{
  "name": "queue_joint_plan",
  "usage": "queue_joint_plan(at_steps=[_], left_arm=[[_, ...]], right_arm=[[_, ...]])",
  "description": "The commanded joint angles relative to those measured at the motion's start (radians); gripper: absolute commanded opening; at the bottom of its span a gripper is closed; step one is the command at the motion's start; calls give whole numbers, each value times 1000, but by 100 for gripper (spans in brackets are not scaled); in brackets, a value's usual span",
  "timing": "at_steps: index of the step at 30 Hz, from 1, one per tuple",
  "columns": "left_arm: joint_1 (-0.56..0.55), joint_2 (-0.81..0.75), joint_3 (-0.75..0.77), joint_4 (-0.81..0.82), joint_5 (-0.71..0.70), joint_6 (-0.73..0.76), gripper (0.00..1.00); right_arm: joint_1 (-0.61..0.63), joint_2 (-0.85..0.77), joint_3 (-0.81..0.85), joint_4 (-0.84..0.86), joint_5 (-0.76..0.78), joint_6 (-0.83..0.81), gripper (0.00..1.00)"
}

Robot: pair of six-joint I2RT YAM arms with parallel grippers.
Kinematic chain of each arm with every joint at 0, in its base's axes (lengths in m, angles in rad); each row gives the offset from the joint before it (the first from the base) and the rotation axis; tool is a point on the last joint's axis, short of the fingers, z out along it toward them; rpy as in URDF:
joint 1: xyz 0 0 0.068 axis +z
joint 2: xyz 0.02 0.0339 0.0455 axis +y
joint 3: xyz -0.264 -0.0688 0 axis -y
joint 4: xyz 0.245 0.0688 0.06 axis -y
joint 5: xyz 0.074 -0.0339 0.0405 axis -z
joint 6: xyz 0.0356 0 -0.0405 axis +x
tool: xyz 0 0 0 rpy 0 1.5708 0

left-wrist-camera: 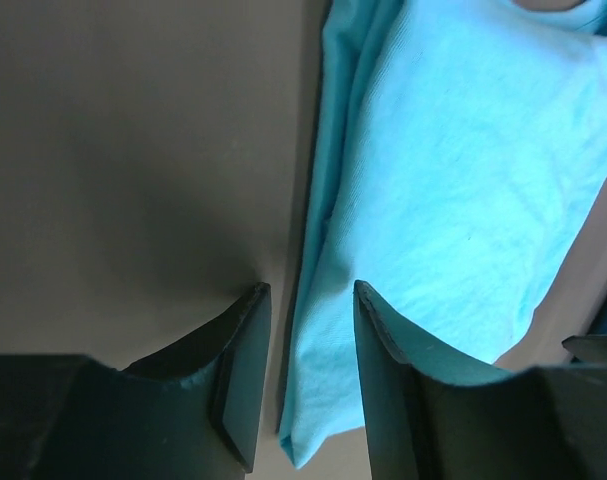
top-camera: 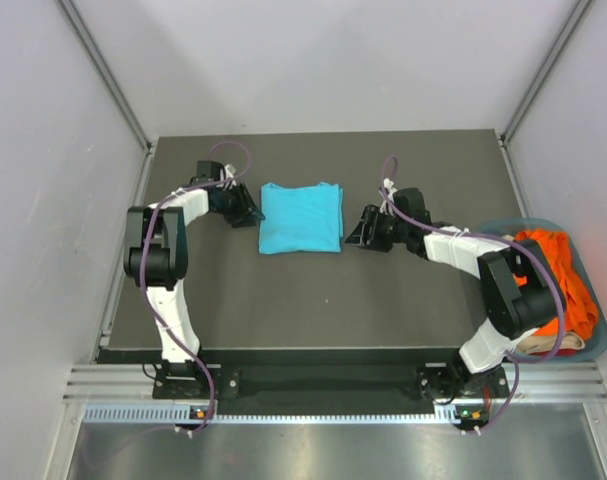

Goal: Fold and stack the t-shirts
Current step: Neatly place the folded tshirt to the corner

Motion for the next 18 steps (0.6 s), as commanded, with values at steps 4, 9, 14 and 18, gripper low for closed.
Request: queue_joint_plan(at_steps=[4, 9, 14, 18], left_arm=[[-18, 57, 44, 79, 6, -3, 43], [-32, 85, 50, 71, -30, 2, 41], [-48, 91, 59, 50, -45, -1, 9], [-52, 59, 81, -40, -119, 9, 0]], right_arm=[[-7, -3, 61, 1, 18, -18, 52], [-7, -7, 61, 1, 18, -21, 52], [-7, -3, 60, 4, 19, -21, 52], [-7, 0, 58, 2, 27, -29, 52]])
